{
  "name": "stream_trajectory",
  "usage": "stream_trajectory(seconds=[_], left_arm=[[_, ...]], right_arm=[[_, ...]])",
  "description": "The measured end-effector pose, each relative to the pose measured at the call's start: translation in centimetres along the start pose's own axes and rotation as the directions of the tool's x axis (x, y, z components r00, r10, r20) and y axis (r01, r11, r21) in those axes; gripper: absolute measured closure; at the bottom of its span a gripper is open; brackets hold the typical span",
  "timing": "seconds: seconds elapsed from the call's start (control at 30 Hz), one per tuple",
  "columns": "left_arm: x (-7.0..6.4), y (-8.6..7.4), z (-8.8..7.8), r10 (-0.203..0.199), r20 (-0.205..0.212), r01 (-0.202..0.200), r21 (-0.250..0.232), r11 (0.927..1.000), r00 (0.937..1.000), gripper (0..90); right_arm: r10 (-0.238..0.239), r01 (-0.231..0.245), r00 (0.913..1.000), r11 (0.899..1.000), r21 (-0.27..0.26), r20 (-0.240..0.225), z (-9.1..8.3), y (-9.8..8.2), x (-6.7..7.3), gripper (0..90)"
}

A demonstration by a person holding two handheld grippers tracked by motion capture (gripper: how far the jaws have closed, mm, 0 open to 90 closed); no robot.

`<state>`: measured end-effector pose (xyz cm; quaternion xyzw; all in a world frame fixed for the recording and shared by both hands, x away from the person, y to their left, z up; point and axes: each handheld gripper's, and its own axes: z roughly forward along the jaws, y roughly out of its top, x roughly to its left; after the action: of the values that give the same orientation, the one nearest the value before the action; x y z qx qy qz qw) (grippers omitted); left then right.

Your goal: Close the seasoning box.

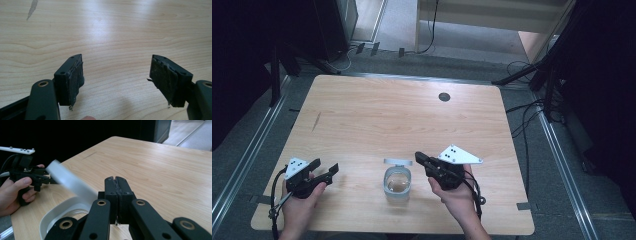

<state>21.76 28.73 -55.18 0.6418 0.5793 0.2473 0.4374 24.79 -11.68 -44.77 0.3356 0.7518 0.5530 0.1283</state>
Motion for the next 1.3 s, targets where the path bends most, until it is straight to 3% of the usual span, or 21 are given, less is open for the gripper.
stream_trajectory(seconds=[0.13, 0.3, 0.33, 0.37, 0.4, 0.57, 0.67, 0.77, 0.9, 1.3], left_arm=[[0.0, 0.0, 0.0, -0.005, 0.002, 0.005, 0.000, 1.0000, 1.0000, 27.4], [0.0, 0.0, 0.0, -0.001, -0.002, 0.001, 0.001, 1.0000, 1.0000, 27.6], [0.0, 0.0, 0.0, -0.003, -0.001, 0.003, -0.002, 1.0000, 1.0000, 27.6], [0.1, 0.0, 0.0, -0.006, 0.002, 0.006, -0.004, 1.0000, 1.0000, 27.6], [0.1, 0.0, 0.0, -0.006, 0.002, 0.006, -0.004, 1.0000, 1.0000, 27.6], [0.0, 0.0, 0.0, -0.001, 0.000, 0.001, 0.000, 1.0000, 1.0000, 27.6], [0.0, 0.0, 0.0, 0.001, -0.002, -0.001, 0.002, 1.0000, 1.0000, 27.7], [0.0, 0.0, 0.0, 0.002, -0.004, -0.002, 0.002, 1.0000, 1.0000, 27.7], [0.0, 0.0, 0.0, 0.002, -0.007, -0.002, -0.001, 1.0000, 1.0000, 27.7], [0.0, 0.0, 0.0, 0.001, -0.009, -0.001, -0.003, 1.0000, 1.0000, 27.7]], right_arm=[[0.026, -0.026, 0.9992, 1.000, -0.003, 0.030, -0.5, -0.4, -1.0, 90.0], [0.021, -0.020, 0.9981, 1.000, -0.010, 0.058, -0.9, -0.7, -1.6, 88.8], [0.017, -0.016, 0.9971, 1.000, -0.012, 0.075, -1.0, -0.8, -1.7, 87.1], [0.018, -0.017, 0.9923, 1.000, -0.013, 0.122, -1.5, -1.1, -2.4, 80.6], [0.018, -0.017, 0.9923, 1.000, -0.013, 0.122, -1.5, -1.1, -2.4, 80.6], [0.028, -0.022, 0.9756, 0.999, -0.030, 0.218, -2.8, -2.4, -4.5, 29.0], [0.053, -0.051, 0.9658, 0.999, -0.014, 0.254, -3.6, -3.2, -5.3, 18.3], [0.090, -0.085, 0.9588, 0.996, -0.032, 0.269, -4.7, -4.1, -6.2, 17.5], [0.103, -0.101, 0.9470, 0.995, -0.024, 0.304, -5.9, -5.3, -7.4, 16.7], [0.155, -0.171, 0.8984, 0.985, 0.002, 0.411, -10.1, -8.6, -10.8, 16.7]])
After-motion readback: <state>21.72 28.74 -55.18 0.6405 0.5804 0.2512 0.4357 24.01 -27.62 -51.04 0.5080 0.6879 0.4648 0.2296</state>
